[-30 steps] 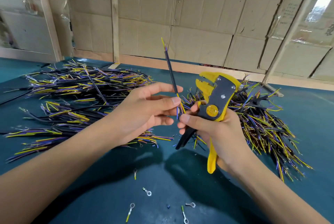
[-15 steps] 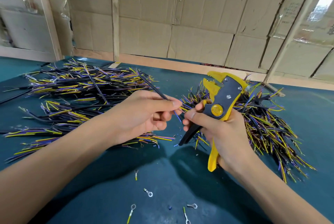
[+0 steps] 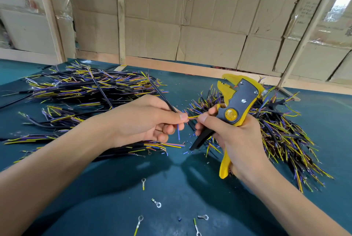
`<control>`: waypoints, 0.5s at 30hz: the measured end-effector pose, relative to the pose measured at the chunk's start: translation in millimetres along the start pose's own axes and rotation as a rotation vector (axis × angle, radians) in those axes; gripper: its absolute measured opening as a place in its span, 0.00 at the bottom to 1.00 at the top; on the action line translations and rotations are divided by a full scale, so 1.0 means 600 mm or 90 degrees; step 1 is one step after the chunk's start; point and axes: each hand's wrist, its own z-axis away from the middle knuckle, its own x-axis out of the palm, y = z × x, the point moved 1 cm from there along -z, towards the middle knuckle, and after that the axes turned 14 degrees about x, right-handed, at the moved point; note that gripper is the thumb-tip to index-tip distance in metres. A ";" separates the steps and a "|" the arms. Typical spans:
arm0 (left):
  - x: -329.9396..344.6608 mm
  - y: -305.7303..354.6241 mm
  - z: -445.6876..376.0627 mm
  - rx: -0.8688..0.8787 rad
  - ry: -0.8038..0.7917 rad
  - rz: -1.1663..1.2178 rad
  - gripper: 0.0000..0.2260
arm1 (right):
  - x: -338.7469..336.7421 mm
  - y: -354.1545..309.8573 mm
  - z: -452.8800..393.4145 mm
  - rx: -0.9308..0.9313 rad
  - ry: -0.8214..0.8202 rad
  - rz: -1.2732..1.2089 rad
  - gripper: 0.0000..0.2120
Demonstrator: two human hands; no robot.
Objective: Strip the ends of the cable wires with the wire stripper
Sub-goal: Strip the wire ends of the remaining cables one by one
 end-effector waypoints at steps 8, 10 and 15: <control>-0.004 0.008 -0.003 0.062 0.066 0.043 0.06 | 0.001 -0.004 0.001 -0.024 -0.030 0.007 0.08; 0.000 0.007 -0.006 0.097 0.103 0.063 0.05 | 0.000 -0.006 0.002 -0.038 -0.030 0.040 0.09; 0.004 0.003 -0.006 0.128 0.134 0.032 0.07 | 0.003 -0.005 0.005 -0.057 -0.030 0.085 0.07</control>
